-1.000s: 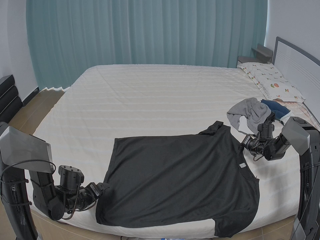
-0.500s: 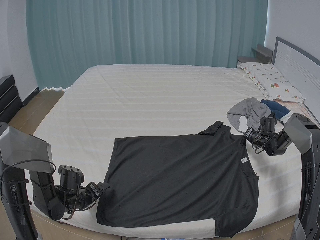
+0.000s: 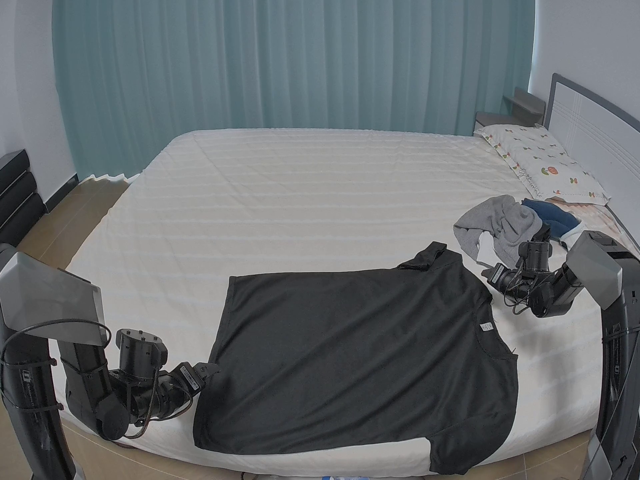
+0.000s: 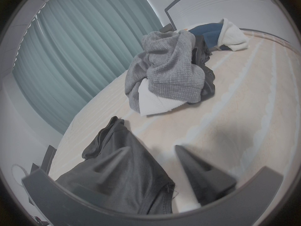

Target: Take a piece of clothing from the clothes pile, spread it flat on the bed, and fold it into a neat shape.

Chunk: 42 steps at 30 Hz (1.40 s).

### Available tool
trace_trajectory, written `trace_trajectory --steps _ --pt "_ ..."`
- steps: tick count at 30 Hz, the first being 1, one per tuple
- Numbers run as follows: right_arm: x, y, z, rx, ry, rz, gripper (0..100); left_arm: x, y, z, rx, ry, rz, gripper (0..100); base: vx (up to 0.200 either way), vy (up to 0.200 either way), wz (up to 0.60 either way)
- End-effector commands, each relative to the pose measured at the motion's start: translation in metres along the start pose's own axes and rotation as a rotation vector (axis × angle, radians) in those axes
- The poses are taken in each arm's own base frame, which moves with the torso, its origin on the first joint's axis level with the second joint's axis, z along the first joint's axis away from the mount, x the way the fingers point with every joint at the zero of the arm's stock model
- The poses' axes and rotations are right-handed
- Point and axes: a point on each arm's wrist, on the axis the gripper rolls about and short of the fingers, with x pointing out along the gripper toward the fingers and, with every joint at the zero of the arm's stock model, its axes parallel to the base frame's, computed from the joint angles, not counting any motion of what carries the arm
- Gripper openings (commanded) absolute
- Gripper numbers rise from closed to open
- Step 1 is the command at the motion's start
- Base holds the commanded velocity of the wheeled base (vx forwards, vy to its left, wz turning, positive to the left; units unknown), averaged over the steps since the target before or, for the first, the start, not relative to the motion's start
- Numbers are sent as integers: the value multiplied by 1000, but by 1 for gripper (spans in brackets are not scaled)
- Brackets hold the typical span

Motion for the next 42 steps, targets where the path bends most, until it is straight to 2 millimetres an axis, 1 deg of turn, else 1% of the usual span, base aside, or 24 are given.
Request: trace_trajectory --steps 1,3,6,7,8,9,10,12,14,16,17,19,20,21,22,23,24,27,28,29,31,32,38,42 --pt "-27 14 11 22 -14 34 100 2 -8 7 -3 -50 -52 100 0 0 0" --pt "-41 23 9 64 -4 46 100 5 -16 15 -3 -83 -87 100 0 0 0" --pt "-57 27 -3 148 36 41 100 12 -26 25 -4 -121 -119 100 0 0 0" --pt "-60 27 -5 160 39 42 100 13 -27 27 -3 -128 -126 100 0 0 0" --pt "-67 28 -9 200 38 46 100 18 -33 34 -5 -154 -150 100 0 0 0" --pt "-67 28 -9 200 38 46 100 18 -33 34 -5 -154 -150 100 0 0 0" --pt "-74 25 -14 233 22 54 100 24 -44 46 -6 -199 -196 100 0 0 0" --pt "-78 24 -19 246 20 59 100 28 -52 53 6 -219 -221 100 0 0 0" --pt "-90 28 -29 245 27 76 100 45 -60 61 52 -214 -204 100 0 0 0" --pt "-103 38 -40 245 57 97 100 68 -70 68 79 -196 -177 100 0 0 0" --pt "-105 42 -42 244 63 103 100 72 -72 71 77 -198 -175 100 0 0 0" --pt "-113 48 -49 269 66 116 100 95 -85 88 72 -212 -182 100 0 0 0" --pt "-114 48 -50 289 59 123 100 104 -89 94 68 -219 -180 100 0 0 0" --pt "-115 48 -51 298 59 126 100 107 -91 97 67 -221 -182 100 0 0 0" --pt "-115 45 -55 331 61 129 100 119 -96 103 68 -225 -182 100 0 0 0" --pt "-115 44 -58 344 65 129 100 124 -97 105 69 -223 -180 100 0 0 0" --pt "-116 40 -62 376 72 133 100 134 -98 107 69 -225 -173 100 0 0 0" --pt "-115 36 -68 418 69 143 100 157 -99 106 69 -250 -160 100 0 0 0" --pt "-115 36 -68 418 69 143 100 157 -99 106 69 -250 -160 100 0 0 0" --pt "-116 36 -67 421 62 151 100 174 -99 105 71 -280 -150 100 0 0 0" --pt "-116 36 -67 423 61 152 100 175 -100 106 70 -284 -151 100 0 0 0" --pt "-116 33 -68 431 67 144 100 190 -99 107 64 -321 -135 100 0 0 0" --pt "-115 28 -71 441 84 136 100 192 -97 107 62 -323 -123 100 0 0 0" --pt "-116 25 -74 443 80 138 100 193 -100 108 64 -331 -134 100 0 0 0"
